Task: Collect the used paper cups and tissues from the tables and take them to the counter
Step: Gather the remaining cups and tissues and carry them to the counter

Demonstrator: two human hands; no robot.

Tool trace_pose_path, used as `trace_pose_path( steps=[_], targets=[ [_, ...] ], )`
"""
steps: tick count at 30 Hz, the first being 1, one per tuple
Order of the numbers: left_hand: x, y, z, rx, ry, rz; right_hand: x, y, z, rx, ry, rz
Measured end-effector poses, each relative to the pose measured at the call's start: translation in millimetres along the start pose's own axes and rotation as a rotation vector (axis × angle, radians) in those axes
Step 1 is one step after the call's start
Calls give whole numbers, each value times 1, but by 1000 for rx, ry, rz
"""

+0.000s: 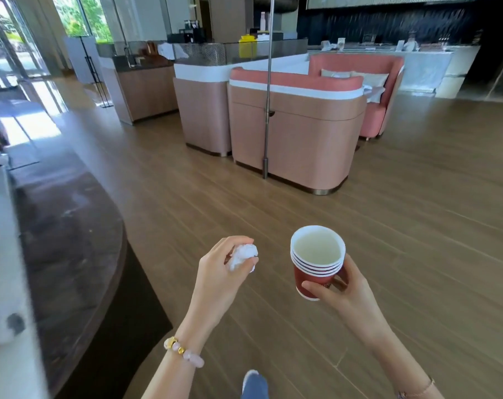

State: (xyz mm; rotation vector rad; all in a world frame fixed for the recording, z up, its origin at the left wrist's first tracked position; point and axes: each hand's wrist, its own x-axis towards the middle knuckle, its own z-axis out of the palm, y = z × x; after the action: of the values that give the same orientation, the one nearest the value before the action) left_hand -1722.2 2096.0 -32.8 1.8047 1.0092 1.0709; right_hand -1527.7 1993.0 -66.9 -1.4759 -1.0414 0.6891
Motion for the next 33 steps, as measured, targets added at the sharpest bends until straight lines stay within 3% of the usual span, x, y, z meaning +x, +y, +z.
trace_pose_path(
  steps=[9, 33],
  targets=[
    [216, -35, -4, -35, 69, -16, 232, -1, 44, 24, -45, -37],
    [638, -173, -26, 102, 369, -145, 730, 38, 187, 126, -352, -95]
  ],
)
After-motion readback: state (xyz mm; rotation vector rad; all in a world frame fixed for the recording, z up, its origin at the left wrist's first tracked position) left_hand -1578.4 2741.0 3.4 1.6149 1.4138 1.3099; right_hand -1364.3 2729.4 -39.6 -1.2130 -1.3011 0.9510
